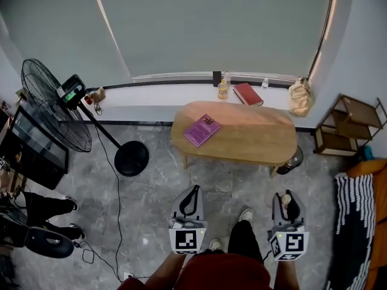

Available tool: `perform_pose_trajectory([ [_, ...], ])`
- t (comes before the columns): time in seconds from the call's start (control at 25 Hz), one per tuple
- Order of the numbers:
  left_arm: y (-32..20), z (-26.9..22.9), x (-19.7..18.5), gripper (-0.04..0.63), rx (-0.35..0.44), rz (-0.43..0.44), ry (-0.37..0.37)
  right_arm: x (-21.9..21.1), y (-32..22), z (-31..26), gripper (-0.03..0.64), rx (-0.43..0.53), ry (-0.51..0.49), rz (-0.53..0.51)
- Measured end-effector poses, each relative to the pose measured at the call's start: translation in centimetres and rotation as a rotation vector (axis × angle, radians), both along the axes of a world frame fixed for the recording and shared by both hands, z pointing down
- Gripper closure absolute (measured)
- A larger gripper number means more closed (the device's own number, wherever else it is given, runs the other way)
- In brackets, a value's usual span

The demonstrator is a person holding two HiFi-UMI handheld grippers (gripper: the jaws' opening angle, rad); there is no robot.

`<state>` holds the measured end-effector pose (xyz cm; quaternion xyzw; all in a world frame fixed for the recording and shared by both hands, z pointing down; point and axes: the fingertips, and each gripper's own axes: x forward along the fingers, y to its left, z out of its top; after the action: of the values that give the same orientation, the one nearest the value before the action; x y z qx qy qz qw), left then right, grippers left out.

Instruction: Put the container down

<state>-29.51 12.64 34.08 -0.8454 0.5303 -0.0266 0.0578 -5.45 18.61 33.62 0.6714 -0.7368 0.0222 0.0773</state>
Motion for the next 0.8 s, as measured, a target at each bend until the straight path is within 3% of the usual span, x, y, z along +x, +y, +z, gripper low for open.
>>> perform_pose_trajectory([
  [0.44,-6.0,0.5,7.5,0.586,-0.019,0.076,-0.039,6.6,-5.5,1.1,0.482,0.014,-0.05,0.066],
  [0.8,-14.5,-0.7,16.9,0.586,-0.011,0.125,-0.035,16.6,-11.4,1.3,0.482,-0.006,-0.058,0.141],
])
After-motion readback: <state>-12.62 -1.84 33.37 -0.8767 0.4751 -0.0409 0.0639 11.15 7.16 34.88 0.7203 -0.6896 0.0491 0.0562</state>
